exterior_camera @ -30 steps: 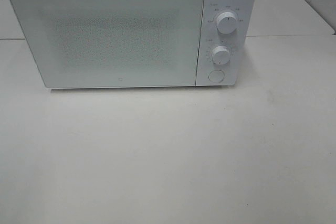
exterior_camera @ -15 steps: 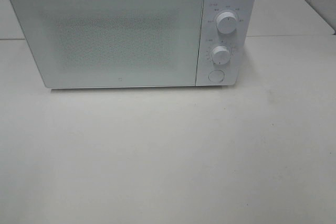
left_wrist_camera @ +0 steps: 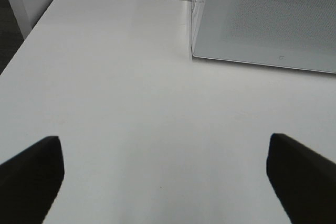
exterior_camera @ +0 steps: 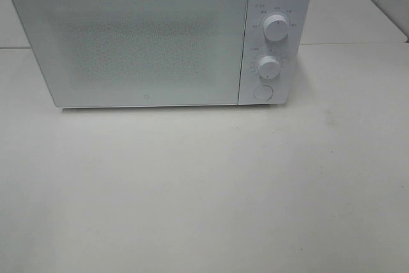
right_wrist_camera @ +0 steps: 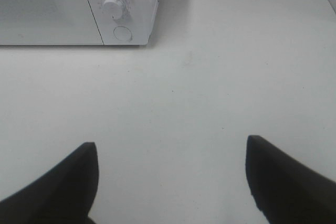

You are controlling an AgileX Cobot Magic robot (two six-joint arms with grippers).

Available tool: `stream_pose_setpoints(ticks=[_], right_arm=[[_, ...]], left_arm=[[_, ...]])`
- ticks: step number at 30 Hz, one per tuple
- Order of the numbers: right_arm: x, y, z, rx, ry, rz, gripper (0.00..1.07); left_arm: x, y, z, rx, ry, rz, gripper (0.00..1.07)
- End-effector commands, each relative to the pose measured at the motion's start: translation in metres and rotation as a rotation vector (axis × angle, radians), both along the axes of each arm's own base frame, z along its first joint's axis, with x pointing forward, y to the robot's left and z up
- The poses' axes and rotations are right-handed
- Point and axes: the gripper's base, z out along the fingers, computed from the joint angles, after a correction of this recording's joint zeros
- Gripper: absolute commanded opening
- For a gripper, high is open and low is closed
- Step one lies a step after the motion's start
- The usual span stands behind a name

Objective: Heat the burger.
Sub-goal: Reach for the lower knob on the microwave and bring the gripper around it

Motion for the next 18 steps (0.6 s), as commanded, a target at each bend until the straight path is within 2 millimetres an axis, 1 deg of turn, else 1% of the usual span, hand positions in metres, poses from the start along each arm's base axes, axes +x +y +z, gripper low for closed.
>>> stream_pose_setpoints(ticks=[1, 5, 7, 9, 10, 11, 13, 14, 15, 16, 18], right_arm=[[0.01, 0.002, 0.0, -0.017, 0.048, 0.004, 0.75], [0.017, 0.003, -0.001, -0.018, 0.095, 0.007, 0.75], [0.024, 0.005, 0.002, -0.01, 0.123, 0.013, 0.75], [0.027, 0.006, 0.003, -0.008, 0.129, 0.015, 0.75], [0.033, 0.007, 0.004, -0.01, 0.148, 0.014, 0.75], [0.033, 0.007, 0.004, -0.01, 0.148, 0.014, 0.75], [0.042, 0.008, 0.004, -0.016, 0.192, 0.014, 0.75], [0.042, 0.008, 0.004, -0.016, 0.192, 0.014, 0.75], [0.047, 0.009, 0.003, -0.019, 0.217, 0.014, 0.75], [0.047, 0.009, 0.003, -0.019, 0.217, 0.014, 0.75], [0.055, 0.01, 0.002, -0.023, 0.254, 0.013, 0.75]], left_arm=[[-0.003, -0.001, -0.001, -0.005, -0.029, -0.002, 0.98], [-0.003, -0.001, -0.001, -0.005, -0.029, -0.002, 0.98], [-0.003, -0.001, -0.001, -0.005, -0.029, -0.002, 0.98], [-0.003, -0.001, -0.001, -0.005, -0.029, -0.002, 0.98], [-0.003, -0.001, -0.001, -0.005, -0.029, -0.002, 0.98], [-0.003, -0.001, -0.001, -0.005, -0.029, -0.002, 0.98], [-0.003, -0.001, -0.001, -0.005, -0.029, -0.002, 0.98], [-0.003, -0.001, -0.001, -0.005, -0.029, -0.002, 0.98], [-0.003, -0.001, -0.001, -0.005, -0.029, -0.002, 0.98], [-0.003, -0.001, -0.001, -0.005, -0.029, -0.002, 0.98], [-0.003, -0.001, -0.001, -0.005, -0.029, -0.002, 0.98]])
